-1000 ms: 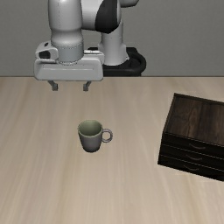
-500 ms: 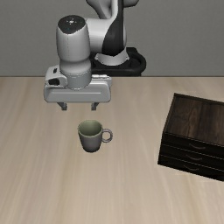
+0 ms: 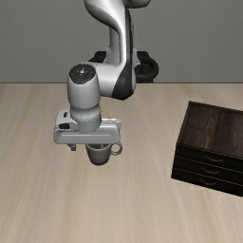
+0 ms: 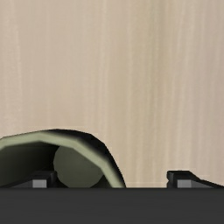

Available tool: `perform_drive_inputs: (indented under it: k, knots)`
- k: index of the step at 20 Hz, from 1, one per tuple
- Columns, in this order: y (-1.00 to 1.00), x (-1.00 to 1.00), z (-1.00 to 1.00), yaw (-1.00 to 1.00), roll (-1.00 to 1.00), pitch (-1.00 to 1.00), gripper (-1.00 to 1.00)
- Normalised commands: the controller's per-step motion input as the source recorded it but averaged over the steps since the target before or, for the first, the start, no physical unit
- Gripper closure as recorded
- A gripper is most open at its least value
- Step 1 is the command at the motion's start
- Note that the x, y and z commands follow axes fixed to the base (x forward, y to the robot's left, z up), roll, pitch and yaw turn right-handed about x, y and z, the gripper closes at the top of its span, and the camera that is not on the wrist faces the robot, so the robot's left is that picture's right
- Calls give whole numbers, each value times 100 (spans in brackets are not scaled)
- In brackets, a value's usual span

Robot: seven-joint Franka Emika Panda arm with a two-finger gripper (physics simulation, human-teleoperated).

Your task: Pick up the green mug on the table and place it on the wooden cabinet

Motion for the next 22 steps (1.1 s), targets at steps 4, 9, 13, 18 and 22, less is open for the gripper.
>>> perform_drive_inputs:
  k: [4, 9, 13, 18, 22]
  knots:
    - [0, 0, 0, 0, 0, 0, 100]
    - [0, 0, 0, 0, 0, 0, 100]
    - [0, 0, 100, 0, 0, 0, 100]
    - [0, 0, 100, 0, 0, 0, 100]
    - [0, 0, 100, 0, 0, 0, 100]
